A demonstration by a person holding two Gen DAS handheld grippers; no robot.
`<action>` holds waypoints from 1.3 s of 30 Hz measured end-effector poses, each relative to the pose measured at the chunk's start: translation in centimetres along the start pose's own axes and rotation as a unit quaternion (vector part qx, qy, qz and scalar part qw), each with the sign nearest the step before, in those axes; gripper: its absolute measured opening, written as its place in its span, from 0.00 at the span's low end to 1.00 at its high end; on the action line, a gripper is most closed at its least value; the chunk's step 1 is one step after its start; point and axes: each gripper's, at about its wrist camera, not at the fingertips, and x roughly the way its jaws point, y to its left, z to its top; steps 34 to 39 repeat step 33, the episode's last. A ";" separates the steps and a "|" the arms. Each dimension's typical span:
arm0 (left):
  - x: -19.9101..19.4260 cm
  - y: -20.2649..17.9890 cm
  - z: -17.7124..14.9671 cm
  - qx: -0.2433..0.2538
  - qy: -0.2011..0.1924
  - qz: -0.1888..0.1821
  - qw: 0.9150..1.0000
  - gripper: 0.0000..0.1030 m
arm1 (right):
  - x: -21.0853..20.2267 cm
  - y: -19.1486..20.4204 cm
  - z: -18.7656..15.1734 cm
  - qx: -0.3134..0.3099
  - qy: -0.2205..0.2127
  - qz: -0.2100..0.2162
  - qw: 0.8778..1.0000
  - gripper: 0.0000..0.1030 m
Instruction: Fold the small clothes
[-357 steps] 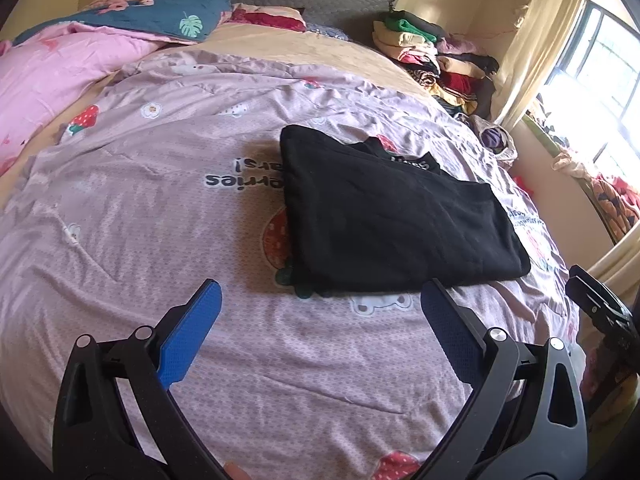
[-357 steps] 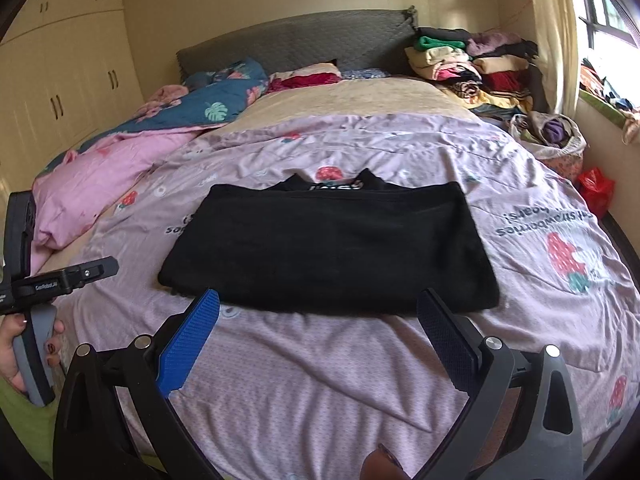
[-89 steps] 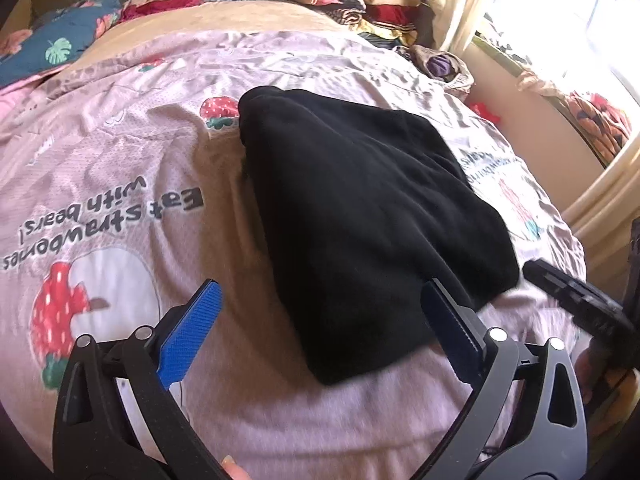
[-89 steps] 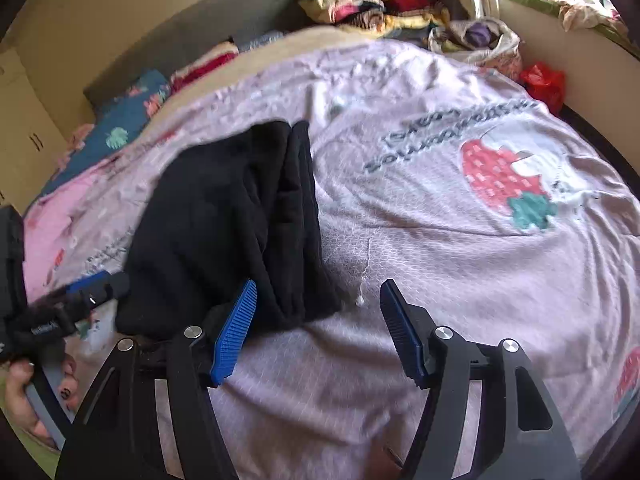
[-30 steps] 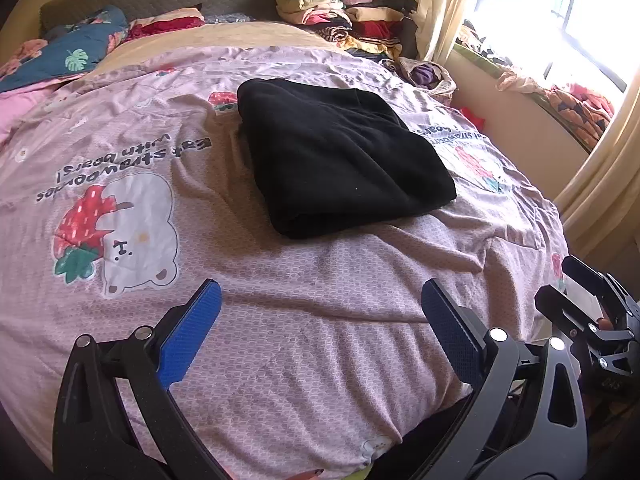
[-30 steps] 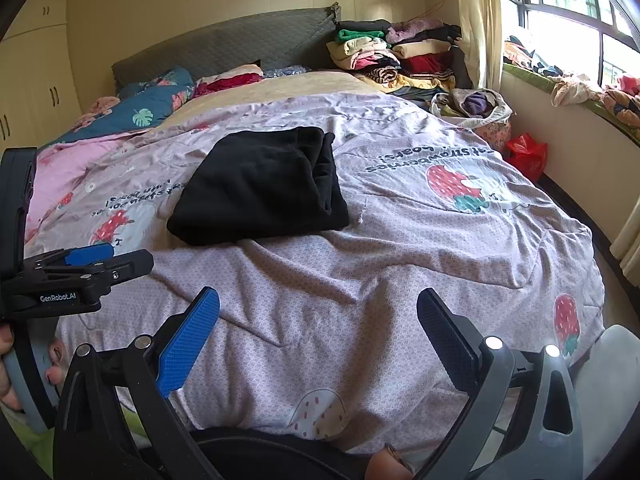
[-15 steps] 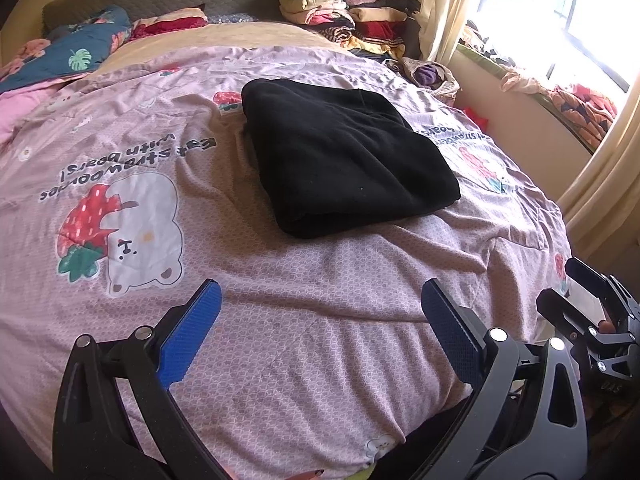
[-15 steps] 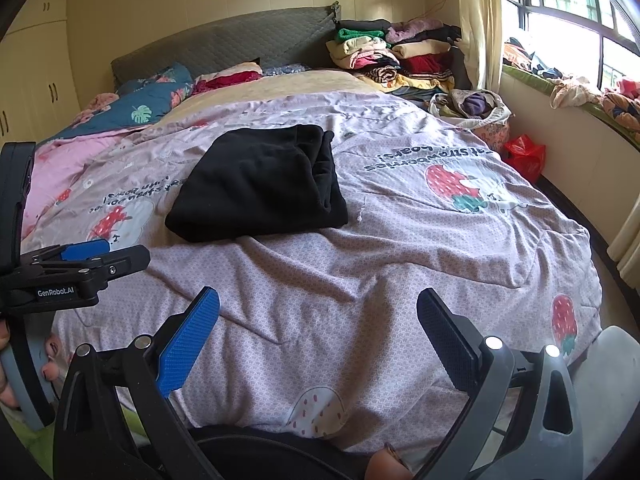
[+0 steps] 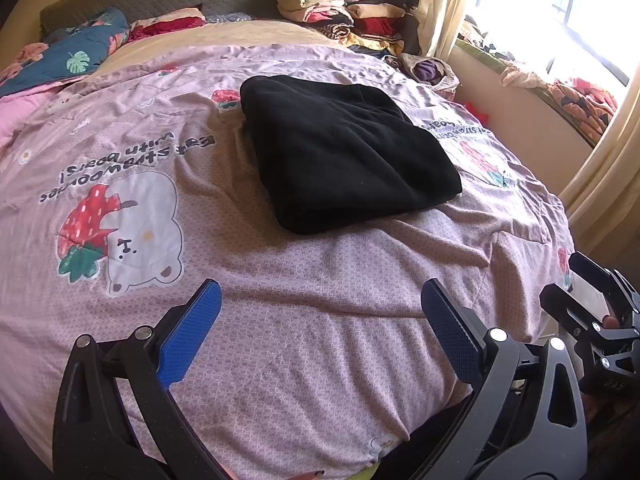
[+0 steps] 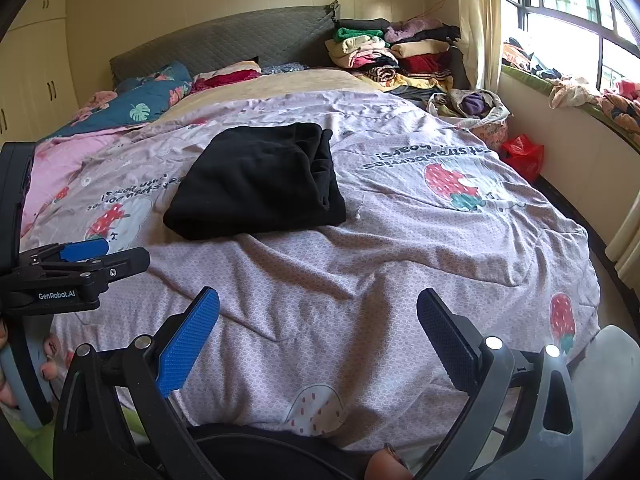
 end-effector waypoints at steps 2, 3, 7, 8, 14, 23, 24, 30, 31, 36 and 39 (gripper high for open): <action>0.0 0.0 0.0 0.000 0.000 0.002 1.000 0.91 | 0.0 0.0 0.0 0.000 0.000 0.000 1.000 0.96; 0.0 0.0 0.0 0.001 0.000 0.005 1.000 0.91 | 0.0 0.0 0.0 0.000 0.000 0.000 1.000 0.96; 0.1 -0.1 -0.1 0.003 0.000 0.004 1.000 0.91 | 0.0 0.1 0.0 0.000 0.000 -0.001 1.000 0.96; 0.1 -0.1 -0.1 0.004 0.001 0.003 1.000 0.91 | 0.0 0.0 0.0 0.000 0.000 0.000 1.000 0.96; 0.5 0.0 -0.2 0.007 0.011 0.008 1.000 0.91 | 0.0 -0.2 0.0 0.003 0.001 -0.002 1.000 0.96; 1.3 3.6 -0.6 -0.015 0.034 0.029 0.999 0.91 | -1.1 -6.3 -0.8 0.098 -0.007 -0.038 0.994 0.96; 1.3 4.8 -0.5 -0.024 0.028 0.043 0.998 0.91 | -1.5 -8.3 -1.1 0.124 -0.011 -0.053 0.991 0.96; -0.5 19.6 1.3 -0.163 0.011 0.161 0.973 0.91 | -4.6 -25.4 -5.6 0.322 -0.019 -0.218 0.921 0.96; -1.3 23.5 1.3 -0.192 0.002 0.196 0.962 0.91 | -5.1 -28.2 -6.8 0.353 -0.016 -0.243 0.903 0.96; -2.9 30.3 1.4 -0.230 -0.011 0.267 0.936 0.91 | -6.1 -34.8 -10.0 0.407 0.006 -0.335 0.850 0.96; -2.9 30.3 1.4 -0.230 -0.011 0.267 0.936 0.91 | -6.1 -34.8 -10.0 0.407 0.006 -0.335 0.850 0.96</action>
